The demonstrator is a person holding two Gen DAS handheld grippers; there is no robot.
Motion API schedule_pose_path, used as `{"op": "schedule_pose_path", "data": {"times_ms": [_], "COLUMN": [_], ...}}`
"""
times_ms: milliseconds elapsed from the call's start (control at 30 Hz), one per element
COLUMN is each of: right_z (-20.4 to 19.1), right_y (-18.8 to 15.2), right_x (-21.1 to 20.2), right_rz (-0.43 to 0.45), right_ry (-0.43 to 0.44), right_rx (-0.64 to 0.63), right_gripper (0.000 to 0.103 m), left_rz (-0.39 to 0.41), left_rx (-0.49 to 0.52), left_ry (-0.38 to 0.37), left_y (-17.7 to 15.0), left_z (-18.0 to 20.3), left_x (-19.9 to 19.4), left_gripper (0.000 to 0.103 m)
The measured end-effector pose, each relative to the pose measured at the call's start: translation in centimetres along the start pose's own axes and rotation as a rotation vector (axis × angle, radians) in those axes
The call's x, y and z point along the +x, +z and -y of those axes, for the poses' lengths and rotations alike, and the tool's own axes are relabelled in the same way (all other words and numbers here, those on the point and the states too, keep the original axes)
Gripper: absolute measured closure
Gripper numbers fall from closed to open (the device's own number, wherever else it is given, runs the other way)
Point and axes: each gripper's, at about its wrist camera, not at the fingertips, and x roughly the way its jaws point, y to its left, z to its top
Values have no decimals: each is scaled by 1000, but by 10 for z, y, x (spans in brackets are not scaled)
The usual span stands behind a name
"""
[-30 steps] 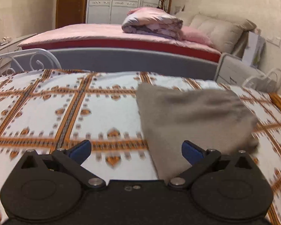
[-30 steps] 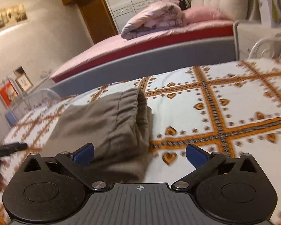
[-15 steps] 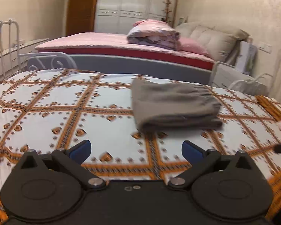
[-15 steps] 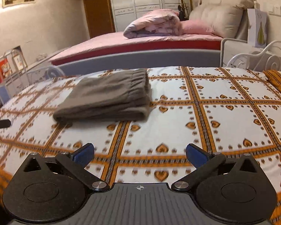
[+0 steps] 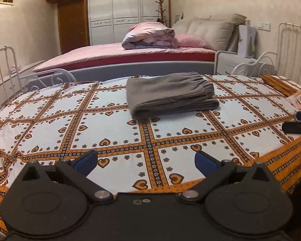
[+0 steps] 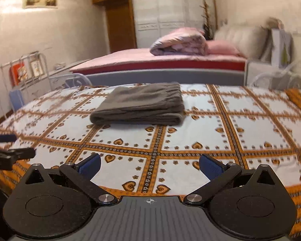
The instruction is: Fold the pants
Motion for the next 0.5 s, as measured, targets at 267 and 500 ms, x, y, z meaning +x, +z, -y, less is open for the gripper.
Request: {"op": "schedule_pose_path", "data": {"times_ms": [267, 500], "right_z": [-10, -6], "right_y": [-2, -1], "right_x": [11, 8], "right_rz": [-6, -2], "right_ry": [21, 22], "right_rx": [-43, -37], "right_gripper": [0, 0], "left_rz": [10, 21], "left_rx": [-48, -40], "left_ry": [-32, -48], "left_y": [2, 2], "left_z": [-2, 5], "left_x": [2, -1], "left_gripper": [6, 6]}}
